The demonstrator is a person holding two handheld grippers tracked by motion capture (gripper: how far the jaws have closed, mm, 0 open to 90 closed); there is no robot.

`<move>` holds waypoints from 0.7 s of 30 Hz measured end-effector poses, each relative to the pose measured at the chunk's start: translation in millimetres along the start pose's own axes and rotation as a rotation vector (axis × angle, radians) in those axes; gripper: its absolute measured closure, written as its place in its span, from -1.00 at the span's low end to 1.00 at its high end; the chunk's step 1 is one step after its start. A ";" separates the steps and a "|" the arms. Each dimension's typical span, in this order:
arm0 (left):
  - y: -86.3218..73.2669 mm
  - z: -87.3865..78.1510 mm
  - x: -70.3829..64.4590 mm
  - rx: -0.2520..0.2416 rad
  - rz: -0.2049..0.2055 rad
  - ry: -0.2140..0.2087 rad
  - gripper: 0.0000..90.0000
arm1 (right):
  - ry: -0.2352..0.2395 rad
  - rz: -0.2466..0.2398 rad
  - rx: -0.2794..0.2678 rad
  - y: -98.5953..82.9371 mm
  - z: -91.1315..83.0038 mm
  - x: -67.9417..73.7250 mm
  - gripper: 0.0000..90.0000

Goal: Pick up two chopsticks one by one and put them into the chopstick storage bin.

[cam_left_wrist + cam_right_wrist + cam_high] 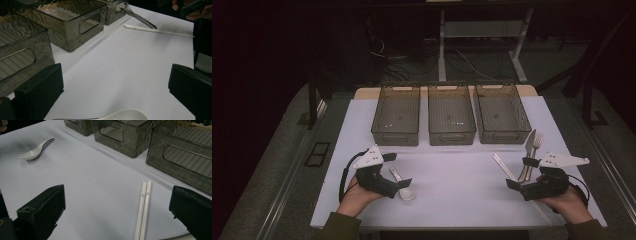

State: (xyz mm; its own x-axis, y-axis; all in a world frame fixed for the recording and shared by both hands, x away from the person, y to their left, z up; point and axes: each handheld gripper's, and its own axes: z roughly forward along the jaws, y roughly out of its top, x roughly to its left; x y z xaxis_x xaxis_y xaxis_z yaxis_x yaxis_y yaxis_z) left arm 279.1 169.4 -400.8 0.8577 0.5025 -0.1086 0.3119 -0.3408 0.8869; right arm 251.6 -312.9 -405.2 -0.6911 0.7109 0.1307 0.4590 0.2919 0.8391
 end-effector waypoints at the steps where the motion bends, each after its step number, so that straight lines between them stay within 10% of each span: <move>1: 0.1 0.4 0.0 0.003 0.004 0.000 -1.00 | -0.003 0.000 -0.001 0.2 -0.2 -0.4 -0.99; 21: 3.8 6.6 -4.1 -0.008 0.011 -0.027 -1.00 | -0.044 0.027 0.043 19.4 9.1 -14.9 -0.99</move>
State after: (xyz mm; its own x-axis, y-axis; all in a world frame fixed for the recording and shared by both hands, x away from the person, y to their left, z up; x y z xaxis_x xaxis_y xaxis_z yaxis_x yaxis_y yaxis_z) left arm 279.5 160.7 -399.9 0.8718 0.4771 -0.1110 0.2995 -0.3399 0.8915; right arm 275.8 -312.0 -395.7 -0.6537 0.7457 0.1290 0.5012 0.2989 0.8120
